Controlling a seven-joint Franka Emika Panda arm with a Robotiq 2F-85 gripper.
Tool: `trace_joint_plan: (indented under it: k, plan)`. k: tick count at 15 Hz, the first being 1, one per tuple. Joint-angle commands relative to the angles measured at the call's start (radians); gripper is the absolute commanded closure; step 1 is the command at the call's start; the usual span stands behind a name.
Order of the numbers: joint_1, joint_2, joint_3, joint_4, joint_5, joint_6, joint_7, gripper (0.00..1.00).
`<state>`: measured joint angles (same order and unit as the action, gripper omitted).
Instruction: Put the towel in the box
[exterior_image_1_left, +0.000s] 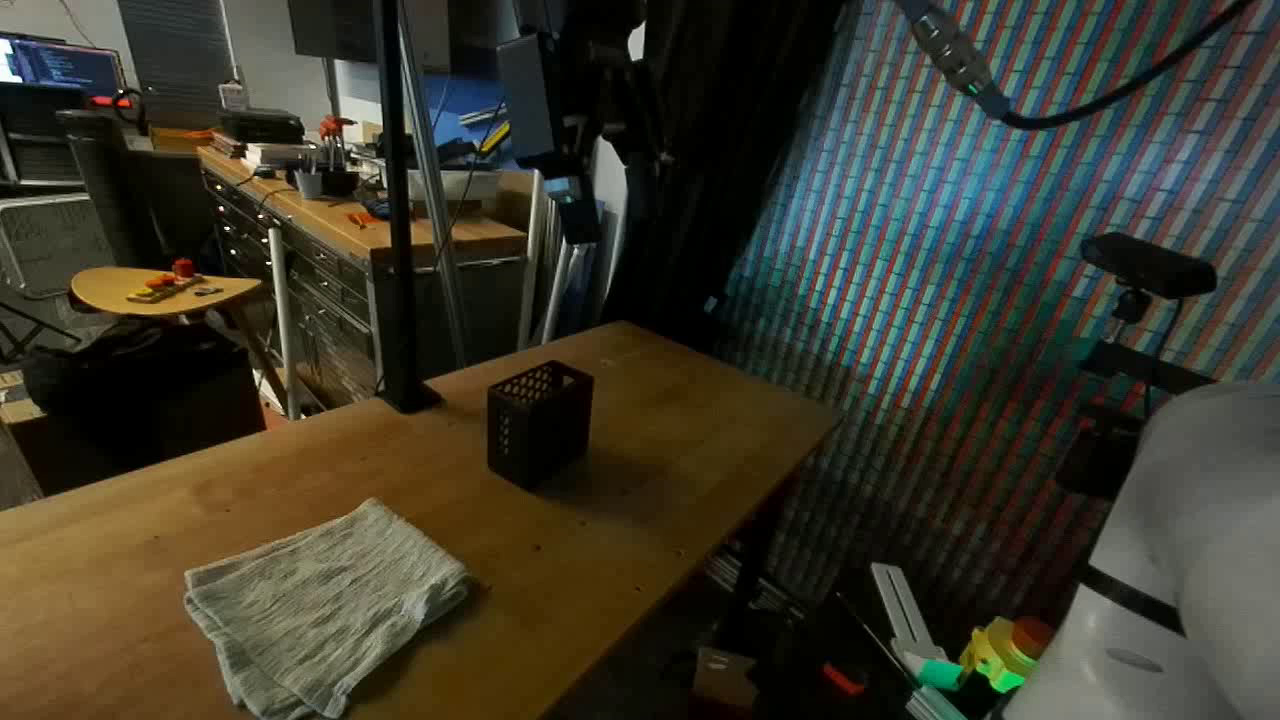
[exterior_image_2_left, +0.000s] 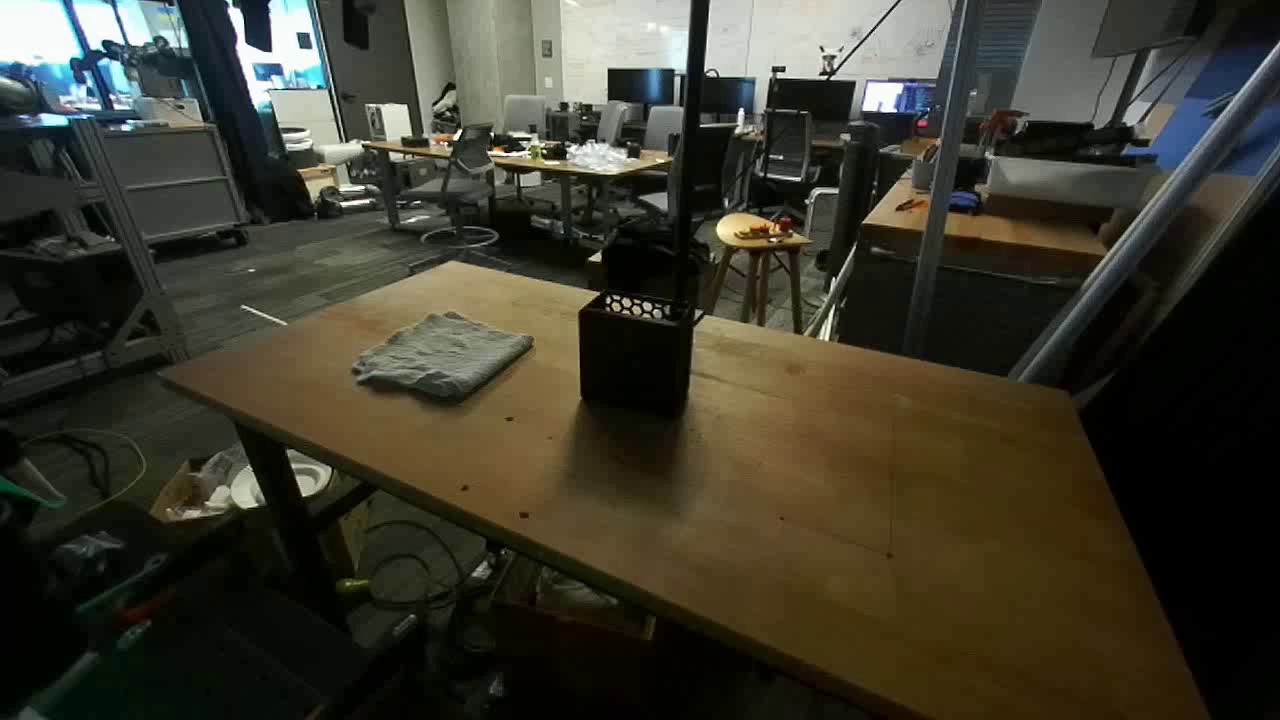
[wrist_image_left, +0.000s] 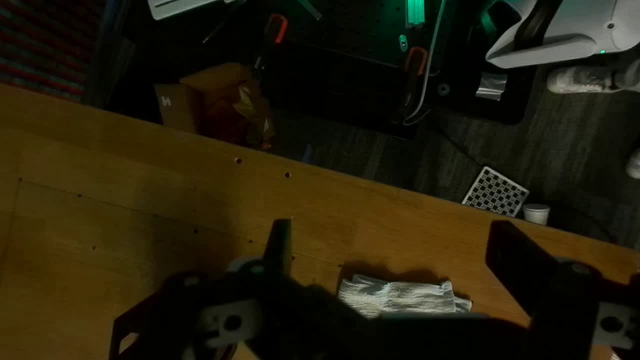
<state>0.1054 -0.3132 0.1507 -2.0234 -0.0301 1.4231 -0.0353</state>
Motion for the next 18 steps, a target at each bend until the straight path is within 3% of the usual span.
trace_joint_plan:
  k: [1,8,11,18]
  plan:
    - [0.009,0.001,-0.008,0.005,-0.002,-0.002,0.003,0.00]
    - [0.009,-0.004,-0.008,0.009,-0.002,-0.002,0.003,0.00]
    - [0.022,0.059,0.006,0.047,-0.024,0.022,-0.031,0.00]
    - [0.084,0.256,0.073,0.145,-0.162,0.248,-0.066,0.00]
